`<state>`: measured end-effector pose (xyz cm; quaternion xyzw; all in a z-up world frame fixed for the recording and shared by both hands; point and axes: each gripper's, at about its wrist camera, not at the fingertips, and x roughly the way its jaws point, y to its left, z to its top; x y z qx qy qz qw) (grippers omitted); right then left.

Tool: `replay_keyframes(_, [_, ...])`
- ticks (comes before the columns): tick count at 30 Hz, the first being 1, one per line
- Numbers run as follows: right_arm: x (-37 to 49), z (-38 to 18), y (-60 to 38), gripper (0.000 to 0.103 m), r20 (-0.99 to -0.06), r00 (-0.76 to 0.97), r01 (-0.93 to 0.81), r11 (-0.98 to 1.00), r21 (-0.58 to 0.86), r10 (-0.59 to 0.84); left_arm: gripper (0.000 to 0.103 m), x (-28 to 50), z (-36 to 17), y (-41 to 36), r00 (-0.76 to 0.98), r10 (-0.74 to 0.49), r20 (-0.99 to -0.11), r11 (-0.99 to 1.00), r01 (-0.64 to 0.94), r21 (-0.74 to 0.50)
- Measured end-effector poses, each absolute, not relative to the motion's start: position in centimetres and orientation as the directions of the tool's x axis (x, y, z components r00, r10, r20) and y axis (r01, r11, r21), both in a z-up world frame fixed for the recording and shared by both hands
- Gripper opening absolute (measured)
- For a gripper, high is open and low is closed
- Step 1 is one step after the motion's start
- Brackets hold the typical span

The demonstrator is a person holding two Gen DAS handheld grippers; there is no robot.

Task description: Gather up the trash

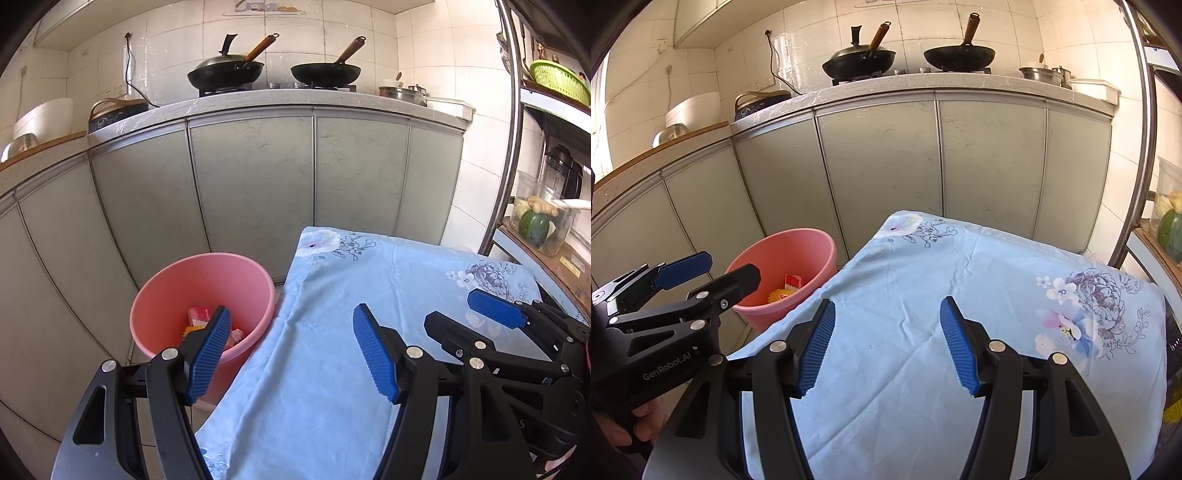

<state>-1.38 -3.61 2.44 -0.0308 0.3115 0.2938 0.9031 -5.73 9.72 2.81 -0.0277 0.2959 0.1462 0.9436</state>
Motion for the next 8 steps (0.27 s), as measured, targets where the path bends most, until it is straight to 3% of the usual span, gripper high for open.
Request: replay_keyframes(8, [-0.3,1.3,-6.3,0.060,-0.600,0.656,-0.485,0.865,0.130,0.458,0.068,-3.2,1.8,7.7,0.777,0.193,-0.599,0.978,-0.204,0.051])
